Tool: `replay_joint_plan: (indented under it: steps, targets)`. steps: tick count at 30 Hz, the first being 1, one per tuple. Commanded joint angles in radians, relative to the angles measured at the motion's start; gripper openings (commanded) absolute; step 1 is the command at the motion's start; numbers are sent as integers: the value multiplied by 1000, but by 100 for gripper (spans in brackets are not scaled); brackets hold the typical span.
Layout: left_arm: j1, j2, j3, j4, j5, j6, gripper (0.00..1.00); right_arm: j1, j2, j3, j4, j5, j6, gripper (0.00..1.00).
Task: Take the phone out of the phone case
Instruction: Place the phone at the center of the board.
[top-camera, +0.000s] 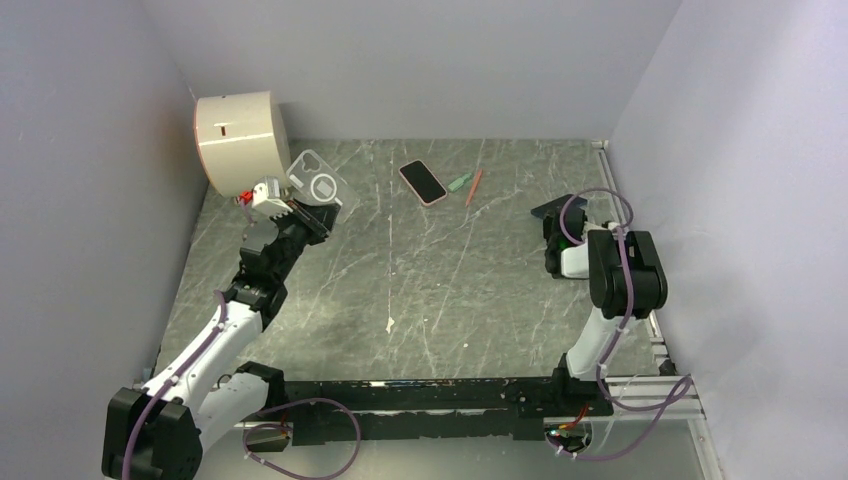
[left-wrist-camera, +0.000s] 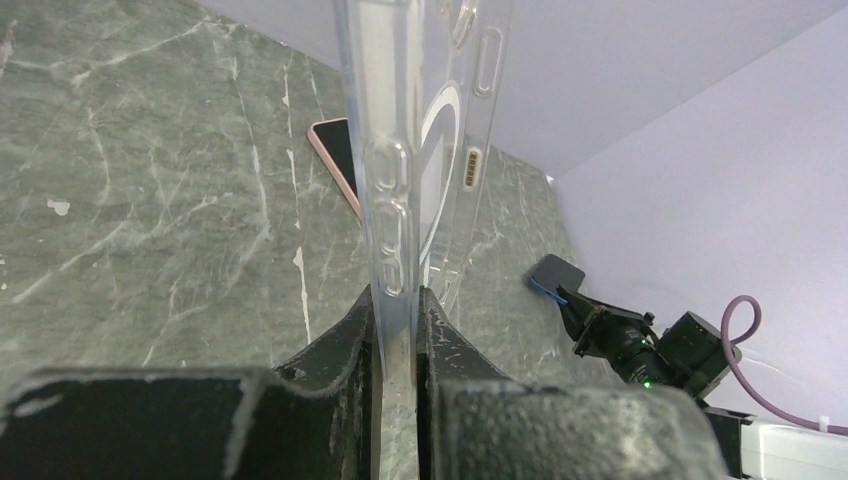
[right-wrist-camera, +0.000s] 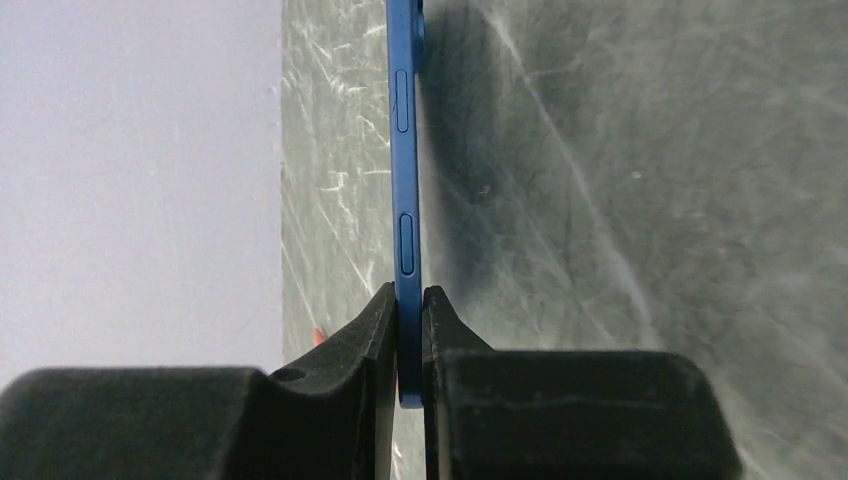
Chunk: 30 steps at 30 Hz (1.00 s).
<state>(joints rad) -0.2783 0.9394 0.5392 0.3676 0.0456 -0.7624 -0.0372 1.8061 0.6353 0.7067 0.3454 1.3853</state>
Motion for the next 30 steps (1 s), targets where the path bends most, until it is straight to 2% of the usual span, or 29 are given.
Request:
replay_joint_plan:
  steps: [1,7,14,22,27,30]
  targets:
    - [1,-23,45,5,-19,22,2,27,48,66,29,48,75,15]
    - [1,-32,47,-6,-32,29,2,33,94,99,31,18,47,34]
    - [1,-33,47,-7,-33,29,3,33,117,140,-43,-132,-23,38]
    - [1,-37,49,-13,-28,29,3,33,114,223,-220,-210,-106,47]
    - [1,-40,51,-18,-29,28,2,33,128,336,-437,-286,-191,53]
    - [1,-45,51,-21,-29,29,3,33,108,322,-479,-293,-196,57]
